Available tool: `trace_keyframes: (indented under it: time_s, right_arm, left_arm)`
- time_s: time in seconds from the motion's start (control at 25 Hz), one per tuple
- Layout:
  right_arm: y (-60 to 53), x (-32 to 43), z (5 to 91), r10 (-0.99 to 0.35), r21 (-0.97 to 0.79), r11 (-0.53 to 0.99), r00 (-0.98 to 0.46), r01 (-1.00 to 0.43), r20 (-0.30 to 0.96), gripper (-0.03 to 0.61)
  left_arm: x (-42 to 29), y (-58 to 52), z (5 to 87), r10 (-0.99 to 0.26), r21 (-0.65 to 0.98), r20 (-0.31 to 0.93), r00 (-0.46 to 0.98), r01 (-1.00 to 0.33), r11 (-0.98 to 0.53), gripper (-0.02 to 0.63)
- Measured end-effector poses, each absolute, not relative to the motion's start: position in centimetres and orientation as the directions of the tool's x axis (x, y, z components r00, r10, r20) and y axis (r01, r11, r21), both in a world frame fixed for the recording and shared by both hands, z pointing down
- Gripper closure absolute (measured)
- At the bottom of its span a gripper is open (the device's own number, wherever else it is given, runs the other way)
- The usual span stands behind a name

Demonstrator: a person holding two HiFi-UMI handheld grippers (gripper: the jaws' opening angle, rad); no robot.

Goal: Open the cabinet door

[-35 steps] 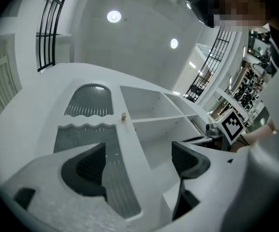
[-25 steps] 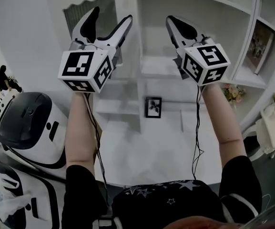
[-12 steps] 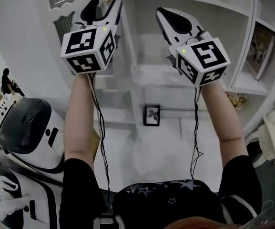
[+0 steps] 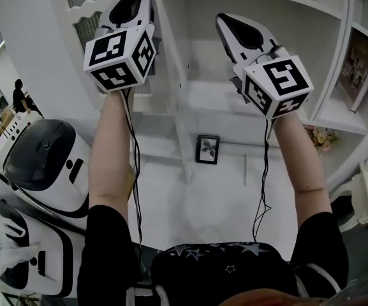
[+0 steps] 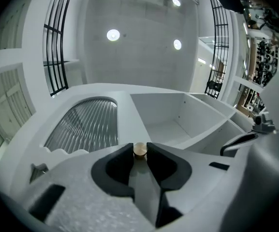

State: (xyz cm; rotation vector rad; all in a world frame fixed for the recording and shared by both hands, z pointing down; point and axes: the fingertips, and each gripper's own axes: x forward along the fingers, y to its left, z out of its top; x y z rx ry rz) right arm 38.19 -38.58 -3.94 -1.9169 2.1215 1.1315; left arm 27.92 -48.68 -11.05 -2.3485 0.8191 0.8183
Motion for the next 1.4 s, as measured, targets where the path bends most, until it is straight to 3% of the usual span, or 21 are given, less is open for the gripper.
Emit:
trace_keyframes:
  time_s: [0.24, 0.56, 1.4]
  right_arm:
    - [-38.4, 38.3, -3.7, -0.836, 0.427, -0.015, -0.223, -0.904, -0.502, 0.572]
    - [-36.3, 36.6, -5.8, -0.823, 0.346, -0.033, -0.170, -0.938, -0.541, 0.572]
    - [-35.9, 22.1, -4.9, -0.845, 0.396, -0.145, -0.095, -0.907, -0.526, 0.572]
  left_arm:
    - [27.4, -48.3, -10.9, -0.388, -0.253, -0.639, 0.664, -0.658, -0.709, 0.525]
    - [23.8, -45.5, -10.9, -0.296, -0.212, -0.624, 0.723, -0.522, -0.826, 0.534]
    - [12.5, -41.4, -10.8, -0.034, -0.219, -0.609, 0.793, -0.209, -0.953, 0.537]
